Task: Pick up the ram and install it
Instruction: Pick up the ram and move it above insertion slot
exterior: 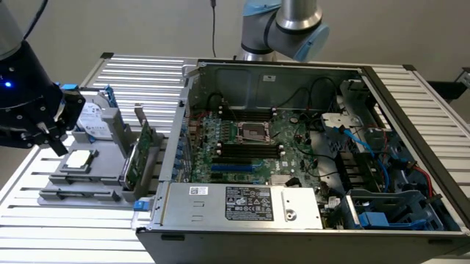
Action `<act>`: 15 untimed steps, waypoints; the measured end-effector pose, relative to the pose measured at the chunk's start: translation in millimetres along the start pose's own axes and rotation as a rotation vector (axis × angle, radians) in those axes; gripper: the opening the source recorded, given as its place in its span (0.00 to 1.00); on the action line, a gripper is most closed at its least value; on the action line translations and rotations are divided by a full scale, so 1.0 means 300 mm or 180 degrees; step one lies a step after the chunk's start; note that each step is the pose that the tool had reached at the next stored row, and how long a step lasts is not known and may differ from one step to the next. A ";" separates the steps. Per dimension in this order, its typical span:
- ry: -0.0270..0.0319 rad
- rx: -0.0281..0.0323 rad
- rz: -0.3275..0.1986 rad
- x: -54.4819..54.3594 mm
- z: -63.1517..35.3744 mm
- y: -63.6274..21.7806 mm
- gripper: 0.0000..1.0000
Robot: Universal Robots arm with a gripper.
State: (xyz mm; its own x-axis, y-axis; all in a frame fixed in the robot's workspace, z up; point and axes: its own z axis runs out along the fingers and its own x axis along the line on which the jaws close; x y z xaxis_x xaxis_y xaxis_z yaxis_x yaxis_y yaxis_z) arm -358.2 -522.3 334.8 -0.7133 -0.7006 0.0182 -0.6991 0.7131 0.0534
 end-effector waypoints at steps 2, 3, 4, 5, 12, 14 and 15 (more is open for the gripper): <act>0.0006 0.0002 -0.0114 0.000 0.006 0.000 0.11; 0.0009 0.0003 -0.0172 0.000 0.009 -0.001 0.11; 0.0012 0.0004 -0.0229 0.000 0.012 -0.001 0.11; 0.0016 0.0005 -0.0291 0.000 0.015 -0.001 0.11; 0.0037 0.0013 -0.0693 -0.001 0.035 -0.002 0.11; 0.0043 0.0015 -0.0807 -0.001 0.040 -0.002 0.11; 0.0047 0.0016 -0.0865 -0.001 0.043 -0.002 0.11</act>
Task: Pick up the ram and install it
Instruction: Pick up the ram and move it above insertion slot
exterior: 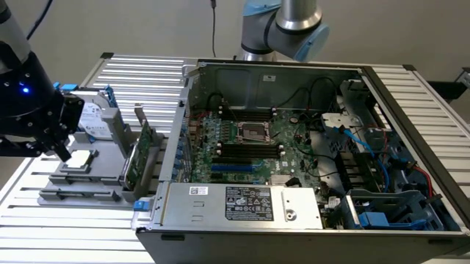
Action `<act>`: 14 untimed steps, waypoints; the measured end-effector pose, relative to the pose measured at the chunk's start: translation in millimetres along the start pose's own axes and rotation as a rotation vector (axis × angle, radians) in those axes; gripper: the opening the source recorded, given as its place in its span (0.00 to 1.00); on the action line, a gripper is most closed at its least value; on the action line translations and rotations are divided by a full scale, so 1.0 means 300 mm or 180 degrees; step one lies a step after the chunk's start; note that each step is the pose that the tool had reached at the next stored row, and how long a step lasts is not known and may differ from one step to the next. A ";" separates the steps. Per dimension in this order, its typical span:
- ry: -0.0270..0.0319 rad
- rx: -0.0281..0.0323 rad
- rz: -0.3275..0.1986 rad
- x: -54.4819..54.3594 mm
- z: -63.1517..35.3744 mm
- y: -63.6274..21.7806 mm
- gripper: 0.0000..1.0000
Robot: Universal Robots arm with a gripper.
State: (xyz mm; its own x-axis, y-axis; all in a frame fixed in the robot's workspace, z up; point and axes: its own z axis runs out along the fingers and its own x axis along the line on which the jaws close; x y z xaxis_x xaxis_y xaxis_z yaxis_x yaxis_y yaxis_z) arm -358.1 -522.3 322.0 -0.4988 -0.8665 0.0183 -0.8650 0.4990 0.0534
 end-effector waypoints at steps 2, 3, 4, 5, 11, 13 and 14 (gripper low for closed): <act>0.0006 0.0002 -0.0119 0.000 0.005 0.000 0.11; 0.0009 0.0003 -0.0177 0.000 0.007 0.000 0.11; 0.0012 0.0004 -0.0234 0.000 0.009 0.000 0.11; 0.0015 0.0006 -0.0291 0.000 0.011 -0.001 0.11; 0.0028 0.0024 -0.0639 0.000 0.021 -0.001 0.11; 0.0032 0.0030 -0.0754 0.000 0.024 -0.001 0.11; 0.0034 0.0033 -0.0811 0.000 0.025 -0.001 0.11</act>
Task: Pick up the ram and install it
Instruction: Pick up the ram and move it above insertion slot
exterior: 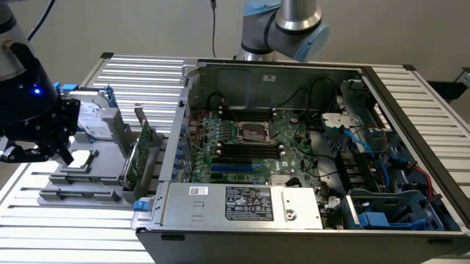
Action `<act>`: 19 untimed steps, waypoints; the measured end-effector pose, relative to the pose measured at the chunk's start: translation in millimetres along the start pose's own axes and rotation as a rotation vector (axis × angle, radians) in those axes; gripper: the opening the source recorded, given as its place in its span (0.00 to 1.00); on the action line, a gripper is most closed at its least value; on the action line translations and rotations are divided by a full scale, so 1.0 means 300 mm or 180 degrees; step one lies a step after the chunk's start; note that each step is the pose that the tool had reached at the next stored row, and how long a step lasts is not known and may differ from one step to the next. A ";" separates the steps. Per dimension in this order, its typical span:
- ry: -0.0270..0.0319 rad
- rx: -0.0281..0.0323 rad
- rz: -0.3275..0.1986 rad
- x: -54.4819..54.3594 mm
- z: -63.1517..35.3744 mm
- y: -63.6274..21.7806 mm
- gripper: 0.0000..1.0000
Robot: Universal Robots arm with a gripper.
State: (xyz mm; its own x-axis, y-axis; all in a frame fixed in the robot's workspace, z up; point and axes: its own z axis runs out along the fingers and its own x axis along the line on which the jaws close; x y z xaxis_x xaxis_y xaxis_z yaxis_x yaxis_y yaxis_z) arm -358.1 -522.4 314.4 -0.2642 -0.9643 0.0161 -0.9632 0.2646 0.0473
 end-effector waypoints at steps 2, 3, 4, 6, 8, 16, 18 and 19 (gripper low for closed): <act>0.0004 0.0007 -0.0114 0.000 0.003 0.000 0.11; 0.0006 0.0010 -0.0174 0.000 0.005 0.000 0.11; 0.0008 0.0014 -0.0234 0.000 0.006 0.000 0.11; 0.0012 0.0020 -0.0348 0.000 0.009 0.000 0.11; 0.0016 0.0028 -0.0464 0.000 0.012 -0.001 0.11; 0.0033 0.0058 -0.0897 0.000 0.025 0.001 0.11; 0.0033 0.0059 -0.0900 0.000 0.025 0.001 0.12; 0.0033 0.0059 -0.0900 0.000 0.025 0.001 0.12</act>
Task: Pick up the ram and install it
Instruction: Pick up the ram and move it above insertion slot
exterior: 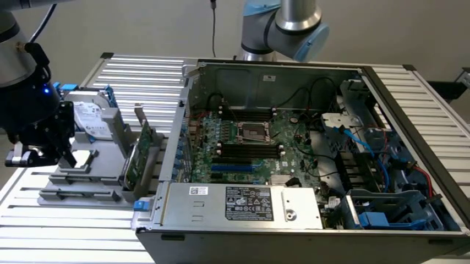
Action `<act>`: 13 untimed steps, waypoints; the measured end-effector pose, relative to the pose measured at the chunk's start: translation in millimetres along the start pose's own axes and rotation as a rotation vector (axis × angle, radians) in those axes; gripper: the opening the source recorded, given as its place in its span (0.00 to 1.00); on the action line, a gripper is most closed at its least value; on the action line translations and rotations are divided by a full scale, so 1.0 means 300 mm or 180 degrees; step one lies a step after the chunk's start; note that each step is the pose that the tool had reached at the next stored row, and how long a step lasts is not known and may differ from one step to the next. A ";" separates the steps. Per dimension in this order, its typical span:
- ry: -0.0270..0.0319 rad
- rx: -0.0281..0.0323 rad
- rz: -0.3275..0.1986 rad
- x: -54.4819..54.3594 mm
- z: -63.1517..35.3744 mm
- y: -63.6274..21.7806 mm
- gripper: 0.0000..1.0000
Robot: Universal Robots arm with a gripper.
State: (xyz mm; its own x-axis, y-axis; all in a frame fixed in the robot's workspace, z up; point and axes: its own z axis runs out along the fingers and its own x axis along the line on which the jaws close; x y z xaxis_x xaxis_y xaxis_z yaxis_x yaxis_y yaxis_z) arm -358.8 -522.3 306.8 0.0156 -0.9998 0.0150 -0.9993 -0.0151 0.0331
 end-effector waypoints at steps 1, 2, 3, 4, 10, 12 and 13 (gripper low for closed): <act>0.0000 0.0000 0.0000 0.000 0.000 0.000 0.17; 0.0000 0.0000 0.0000 0.000 0.000 0.000 0.24; 0.0000 0.0000 0.0000 0.000 0.001 0.000 0.24; 0.0000 0.0000 -0.0001 0.001 0.003 0.002 0.30; -0.0001 0.0001 -0.0005 0.001 0.041 0.081 0.36; -0.0002 0.0002 -0.0008 0.000 0.054 0.093 0.36; -0.0001 0.0002 -0.0011 0.000 0.060 0.093 0.36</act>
State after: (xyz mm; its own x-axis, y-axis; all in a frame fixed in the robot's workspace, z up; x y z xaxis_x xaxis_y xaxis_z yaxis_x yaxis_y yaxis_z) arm -387.3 -523.1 289.7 0.0191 -0.9997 0.0145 -0.9993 -0.0186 0.0324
